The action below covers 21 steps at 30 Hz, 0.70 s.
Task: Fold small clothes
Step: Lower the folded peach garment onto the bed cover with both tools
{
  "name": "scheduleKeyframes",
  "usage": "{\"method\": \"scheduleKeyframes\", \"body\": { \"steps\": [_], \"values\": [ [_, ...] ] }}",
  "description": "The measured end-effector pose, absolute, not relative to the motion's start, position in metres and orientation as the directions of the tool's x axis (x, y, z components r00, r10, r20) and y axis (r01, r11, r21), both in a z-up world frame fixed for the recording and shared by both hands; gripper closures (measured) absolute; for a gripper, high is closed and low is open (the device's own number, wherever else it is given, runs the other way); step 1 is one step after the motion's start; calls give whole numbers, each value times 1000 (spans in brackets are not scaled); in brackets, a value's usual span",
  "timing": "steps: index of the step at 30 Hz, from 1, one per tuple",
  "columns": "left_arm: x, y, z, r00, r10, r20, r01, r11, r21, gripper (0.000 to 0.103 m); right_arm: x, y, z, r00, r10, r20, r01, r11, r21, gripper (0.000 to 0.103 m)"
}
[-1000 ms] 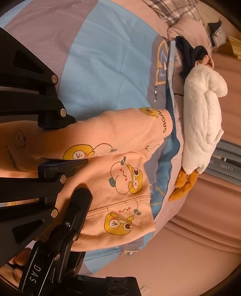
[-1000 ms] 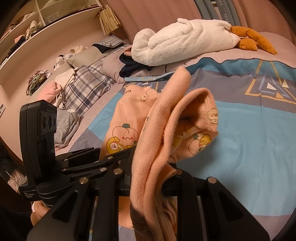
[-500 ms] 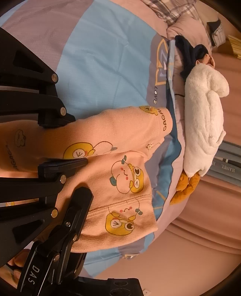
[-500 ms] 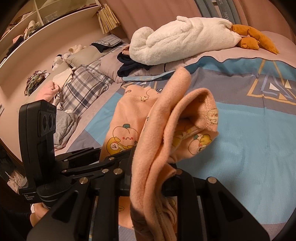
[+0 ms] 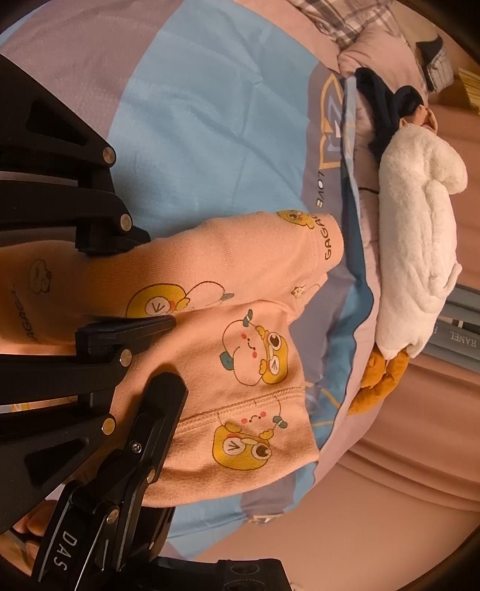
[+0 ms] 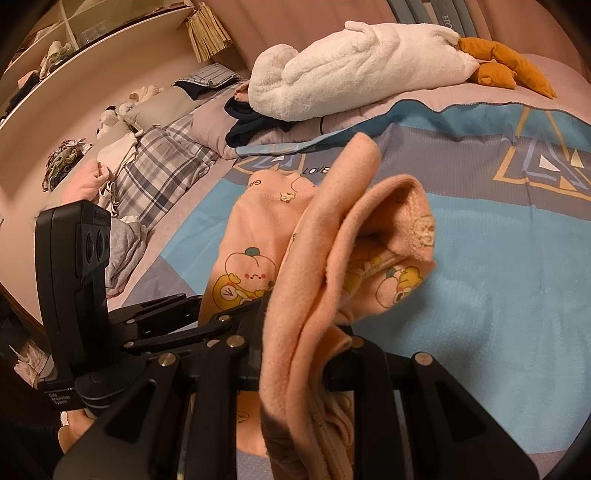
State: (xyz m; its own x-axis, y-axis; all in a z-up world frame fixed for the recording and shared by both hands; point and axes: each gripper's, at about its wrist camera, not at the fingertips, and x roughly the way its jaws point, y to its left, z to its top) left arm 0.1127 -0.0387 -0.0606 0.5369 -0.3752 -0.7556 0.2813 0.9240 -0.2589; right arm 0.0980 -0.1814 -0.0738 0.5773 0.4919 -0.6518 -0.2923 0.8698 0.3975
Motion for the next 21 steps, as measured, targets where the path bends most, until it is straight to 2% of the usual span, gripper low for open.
{"method": "scheduleKeyframes", "body": {
  "steps": [21],
  "values": [
    [124,-48,-80,503,-347,-792,265,934,-241,80,108,-185,-93,550,466,-693,-231,882,411,81]
  ]
}}
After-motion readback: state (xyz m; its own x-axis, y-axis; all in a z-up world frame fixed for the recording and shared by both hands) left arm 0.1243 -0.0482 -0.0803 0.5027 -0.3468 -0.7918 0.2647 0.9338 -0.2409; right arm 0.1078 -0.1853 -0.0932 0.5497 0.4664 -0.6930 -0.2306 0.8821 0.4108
